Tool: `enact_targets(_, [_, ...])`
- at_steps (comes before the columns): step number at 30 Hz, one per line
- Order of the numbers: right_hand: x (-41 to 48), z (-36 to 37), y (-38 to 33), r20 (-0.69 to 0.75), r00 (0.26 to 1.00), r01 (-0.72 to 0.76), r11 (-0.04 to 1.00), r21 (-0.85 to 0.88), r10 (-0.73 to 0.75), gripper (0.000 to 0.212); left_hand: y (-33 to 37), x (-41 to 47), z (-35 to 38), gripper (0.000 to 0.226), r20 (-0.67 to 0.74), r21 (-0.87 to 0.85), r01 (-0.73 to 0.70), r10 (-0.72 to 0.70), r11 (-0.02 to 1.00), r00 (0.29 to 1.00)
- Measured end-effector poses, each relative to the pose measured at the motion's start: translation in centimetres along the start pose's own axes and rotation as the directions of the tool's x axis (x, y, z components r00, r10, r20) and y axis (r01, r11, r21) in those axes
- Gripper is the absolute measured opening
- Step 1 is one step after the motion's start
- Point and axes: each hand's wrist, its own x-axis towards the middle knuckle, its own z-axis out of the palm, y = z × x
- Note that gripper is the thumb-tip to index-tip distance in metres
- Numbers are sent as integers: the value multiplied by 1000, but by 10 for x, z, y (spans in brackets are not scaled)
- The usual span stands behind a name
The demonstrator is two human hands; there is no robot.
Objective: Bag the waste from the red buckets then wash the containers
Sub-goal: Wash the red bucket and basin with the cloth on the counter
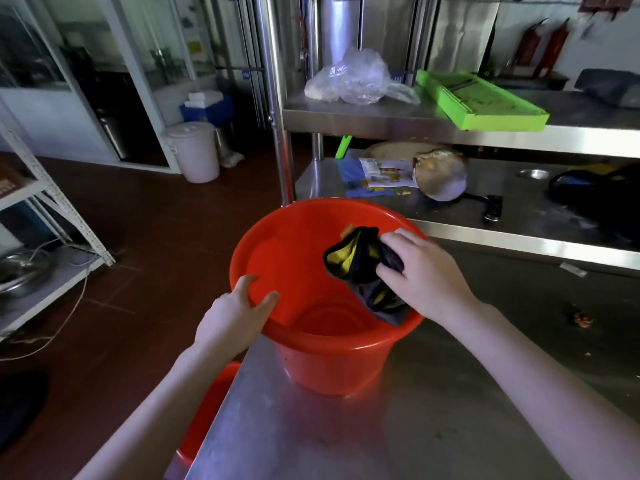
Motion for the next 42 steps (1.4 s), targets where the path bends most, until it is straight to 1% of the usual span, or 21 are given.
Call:
enact_targets(2, [-3, -3, 1, -14, 1000, 20, 1000, 21, -20, 33, 1, -15, 3, 73, -133, 221, -25, 55, 975, 990])
enact_targets(3, [-4, -5, 3, -30, 999, 26, 999, 29, -25, 34, 5, -25, 2, 73, -212, 302, -85, 154, 950, 965])
enact_targets(4, [-6, -7, 4, -51, 998, 25, 999, 38, -23, 35, 10, -35, 2, 70, -250, 347, -199, 295, 916, 922])
enact_targets(5, [-8, -10, 6, -73, 997, 18, 999, 51, -14, 35, 15, -44, 2, 67, -228, 356, -355, 449, 864, 864])
enact_targets(6, [-11, -14, 8, -94, 996, 5, 997, 72, 2, 35, 19, -51, 3, 64, -150, 346, -514, 587, 785, 795])
enact_targets(8, [-15, -22, 11, -125, 991, -27, 993, 116, 41, 36, 28, -58, 8, 61, 77, 294, -733, 750, 613, 657])
enact_targets(9, [-18, -27, 13, -136, 989, -44, 990, 132, 62, 37, 32, -60, 12, 57, 160, 273, -783, 776, 559, 610])
enact_targets(11, [-27, -36, 17, -162, 982, -75, 986, 150, 99, 36, 38, -61, 20, 49, 193, 275, -833, 821, 480, 537])
enact_targets(15, [-47, -53, 24, -222, 957, -160, 977, 143, 189, 32, 44, -56, 25, 43, 109, 401, -860, 916, 316, 387])
enact_targets(17, [-54, -59, 24, -256, 935, -206, 965, 163, 243, 30, 43, -50, 20, 44, 34, 406, -862, 938, 302, 344])
enact_targets(18, [-56, -61, 22, -277, 921, -226, 956, 188, 272, 28, 42, -47, 15, 45, -11, 384, -863, 936, 329, 352])
enact_targets(21, [-54, -60, 8, -309, 885, -261, 922, 287, 347, 23, 35, -36, -5, 49, -162, 284, -835, 882, 471, 443])
enact_targets(24, [-40, -45, -19, -304, 875, -255, 892, 373, 377, 23, 18, -22, -24, 46, -318, 197, -787, 797, 585, 514])
enact_targets(26, [-27, -26, -39, -298, 880, -246, 892, 378, 369, 23, 4, -12, -32, 45, -371, 86, -733, 705, 675, 605])
enact_targets(28, [-15, -2, -59, -267, 894, -268, 908, 323, 359, 27, -9, -6, -34, 47, -372, -68, -679, 613, 731, 697])
enact_targets(30, [-3, 20, -83, -230, 904, -305, 922, 240, 360, 30, -22, -2, -31, 44, -360, -221, -627, 535, 747, 764])
enact_targets(32, [3, 39, -110, -129, 938, -304, 942, 141, 322, 39, -32, 1, -25, 39, -342, -350, -562, 457, 749, 821])
enact_targets(35, [3, 67, -145, 98, 992, -76, 996, -52, 80, 52, -50, 6, -15, 34, -322, -426, -522, 415, 739, 851])
enact_targets(37, [1, 80, -160, 154, 988, 9, 993, -117, 10, 55, -59, 11, -15, 31, -310, -459, -527, 427, 715, 849])
enact_targets(40, [-2, 87, -163, 123, 989, -65, 984, -168, 86, 61, -63, 15, -18, 26, -244, -549, -485, 425, 681, 872])
enact_targets(42, [-9, 88, -158, 57, 985, -144, 952, -270, 166, 57, -60, 19, -19, 28, -192, -573, -463, 438, 677, 878])
